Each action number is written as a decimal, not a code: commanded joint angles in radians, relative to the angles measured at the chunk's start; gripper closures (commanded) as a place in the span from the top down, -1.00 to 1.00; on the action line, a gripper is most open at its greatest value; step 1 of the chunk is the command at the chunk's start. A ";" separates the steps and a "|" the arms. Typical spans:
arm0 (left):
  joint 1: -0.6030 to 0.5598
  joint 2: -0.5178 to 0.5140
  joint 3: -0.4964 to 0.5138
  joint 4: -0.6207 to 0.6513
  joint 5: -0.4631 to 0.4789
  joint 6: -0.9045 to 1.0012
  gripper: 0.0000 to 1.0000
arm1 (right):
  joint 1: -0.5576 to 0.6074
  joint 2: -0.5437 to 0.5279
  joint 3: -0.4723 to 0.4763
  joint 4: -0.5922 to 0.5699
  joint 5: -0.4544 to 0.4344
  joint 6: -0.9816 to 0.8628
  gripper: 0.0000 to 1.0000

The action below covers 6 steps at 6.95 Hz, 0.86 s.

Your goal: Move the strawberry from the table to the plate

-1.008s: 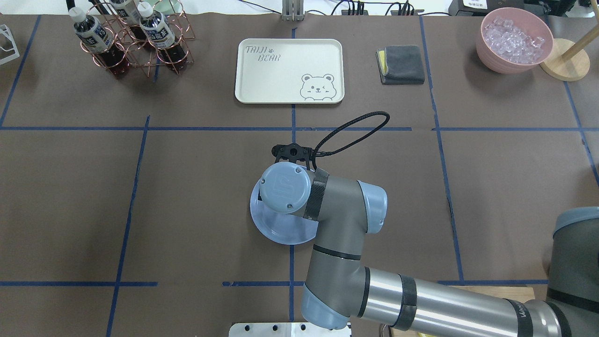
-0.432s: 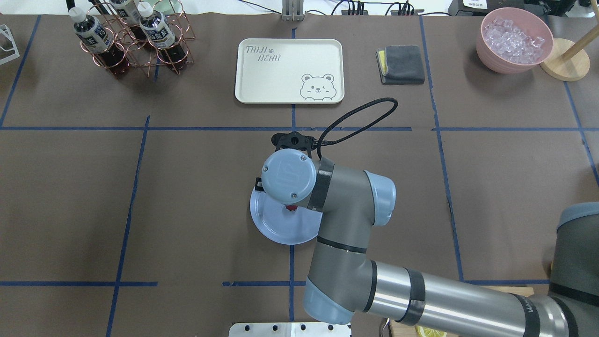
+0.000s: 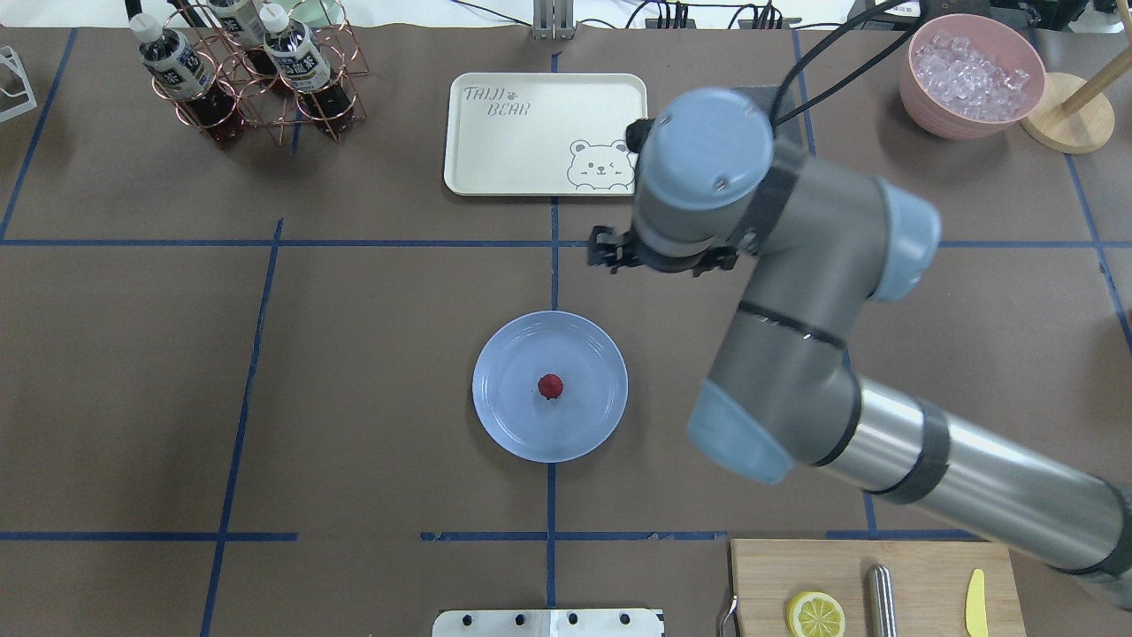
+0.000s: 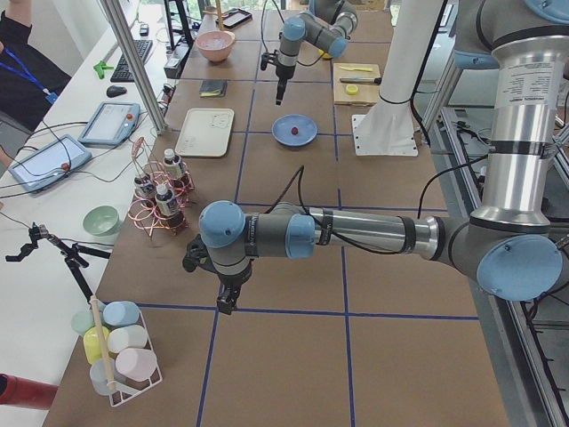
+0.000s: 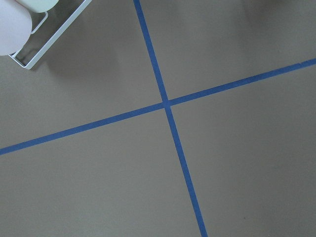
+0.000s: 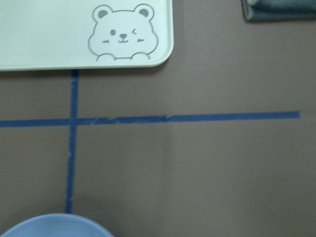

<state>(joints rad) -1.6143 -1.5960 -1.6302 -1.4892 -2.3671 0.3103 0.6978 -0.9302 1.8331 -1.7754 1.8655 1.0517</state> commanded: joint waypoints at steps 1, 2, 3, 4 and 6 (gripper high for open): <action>0.001 0.011 0.007 0.003 0.005 -0.002 1.00 | 0.281 -0.178 0.028 -0.007 0.189 -0.480 1.00; 0.001 0.039 -0.002 0.000 0.003 0.000 1.00 | 0.405 -0.276 0.020 -0.007 0.254 -0.718 1.00; 0.001 0.044 -0.008 0.000 0.003 0.000 1.00 | 0.511 -0.364 -0.006 -0.007 0.286 -0.915 1.00; 0.001 0.044 -0.010 0.000 0.002 0.000 1.00 | 0.564 -0.457 -0.021 -0.004 0.279 -0.999 1.00; 0.001 0.044 -0.008 -0.005 -0.003 0.001 1.00 | 0.705 -0.495 -0.124 -0.001 0.209 -1.012 1.00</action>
<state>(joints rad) -1.6138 -1.5531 -1.6388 -1.4912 -2.3669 0.3102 1.3151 -1.3987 1.7687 -1.7783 2.1068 0.0651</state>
